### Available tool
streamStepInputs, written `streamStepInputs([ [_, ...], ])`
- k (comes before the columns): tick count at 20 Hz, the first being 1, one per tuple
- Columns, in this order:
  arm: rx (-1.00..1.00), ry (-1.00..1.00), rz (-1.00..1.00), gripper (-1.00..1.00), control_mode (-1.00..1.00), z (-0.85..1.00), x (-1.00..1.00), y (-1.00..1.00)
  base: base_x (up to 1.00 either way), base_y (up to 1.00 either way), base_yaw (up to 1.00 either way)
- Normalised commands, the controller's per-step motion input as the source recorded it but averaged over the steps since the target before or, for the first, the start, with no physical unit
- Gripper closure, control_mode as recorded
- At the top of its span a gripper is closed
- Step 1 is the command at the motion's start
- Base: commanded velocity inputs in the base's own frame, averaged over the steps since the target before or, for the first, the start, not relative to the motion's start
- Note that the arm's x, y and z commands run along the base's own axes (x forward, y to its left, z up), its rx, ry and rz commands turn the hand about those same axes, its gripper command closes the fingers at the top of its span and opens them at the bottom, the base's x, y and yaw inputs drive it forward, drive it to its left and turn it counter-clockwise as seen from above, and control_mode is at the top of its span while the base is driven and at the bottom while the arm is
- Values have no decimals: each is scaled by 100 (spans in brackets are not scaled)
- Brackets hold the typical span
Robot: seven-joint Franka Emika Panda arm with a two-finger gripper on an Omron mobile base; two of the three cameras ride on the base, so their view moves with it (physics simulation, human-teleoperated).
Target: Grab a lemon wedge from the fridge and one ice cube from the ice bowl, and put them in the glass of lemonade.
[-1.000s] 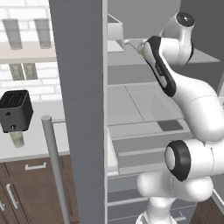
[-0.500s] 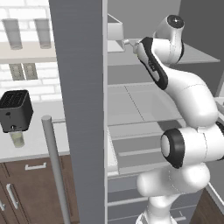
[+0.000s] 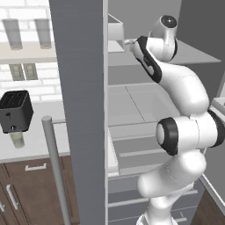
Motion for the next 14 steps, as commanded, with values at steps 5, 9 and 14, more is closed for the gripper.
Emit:
streamStepInputs([
  [5, 0, 1, 0, -100, -100, -12, 6, 0, 0, 0, 0],
  [9, 0, 4, 0, -100, -100, -8, 0, -1, 0, 0, 0],
  [14, 0, 5, -1, 100, -100, -6, 7, 0, 0, 0, 0],
])
